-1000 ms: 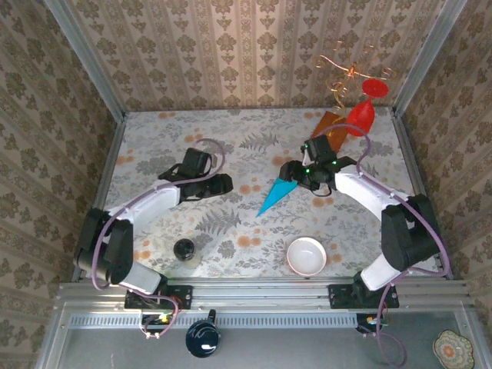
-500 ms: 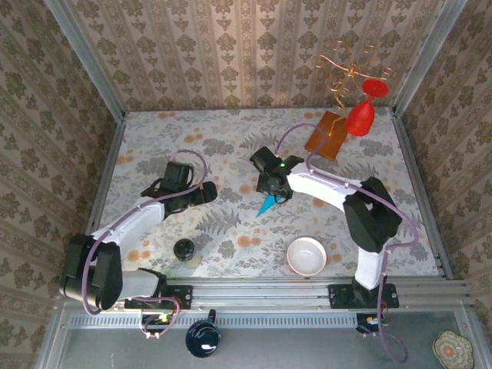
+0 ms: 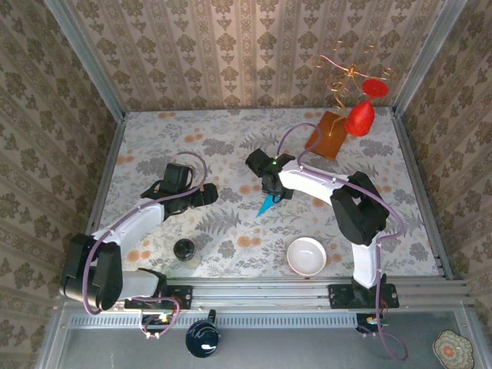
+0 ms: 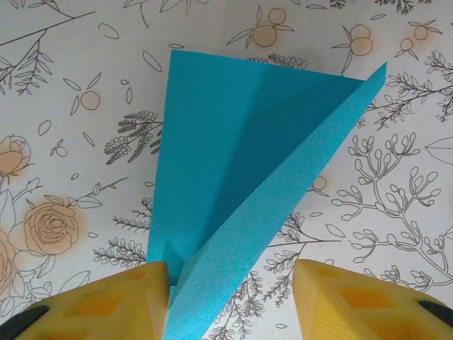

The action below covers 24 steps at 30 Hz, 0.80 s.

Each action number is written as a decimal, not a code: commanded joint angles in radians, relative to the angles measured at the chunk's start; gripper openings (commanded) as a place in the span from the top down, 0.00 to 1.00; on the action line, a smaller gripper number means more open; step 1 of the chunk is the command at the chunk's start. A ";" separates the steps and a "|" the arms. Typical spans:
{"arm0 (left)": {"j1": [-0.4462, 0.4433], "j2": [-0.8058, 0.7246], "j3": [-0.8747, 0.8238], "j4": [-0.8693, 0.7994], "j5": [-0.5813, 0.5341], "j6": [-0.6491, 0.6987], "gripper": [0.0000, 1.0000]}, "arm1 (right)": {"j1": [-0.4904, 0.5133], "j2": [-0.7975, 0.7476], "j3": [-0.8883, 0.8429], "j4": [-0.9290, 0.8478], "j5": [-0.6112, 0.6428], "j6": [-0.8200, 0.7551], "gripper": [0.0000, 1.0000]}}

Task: Fold a paper plane with a square sheet of paper (pick it up from the middle)
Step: Turn over the paper at the center of the table.

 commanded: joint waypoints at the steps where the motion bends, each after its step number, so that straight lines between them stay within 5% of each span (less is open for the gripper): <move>1: 0.009 0.015 -0.007 0.009 0.022 0.020 0.03 | 0.008 -0.012 -0.008 -0.033 0.048 0.040 0.51; 14: 0.009 0.026 0.003 0.005 0.022 0.018 0.03 | -0.004 -0.029 -0.056 -0.006 0.020 0.075 0.64; 24: 0.036 0.011 -0.003 0.012 0.027 -0.025 0.03 | -0.015 -0.088 -0.079 0.015 0.057 0.048 0.98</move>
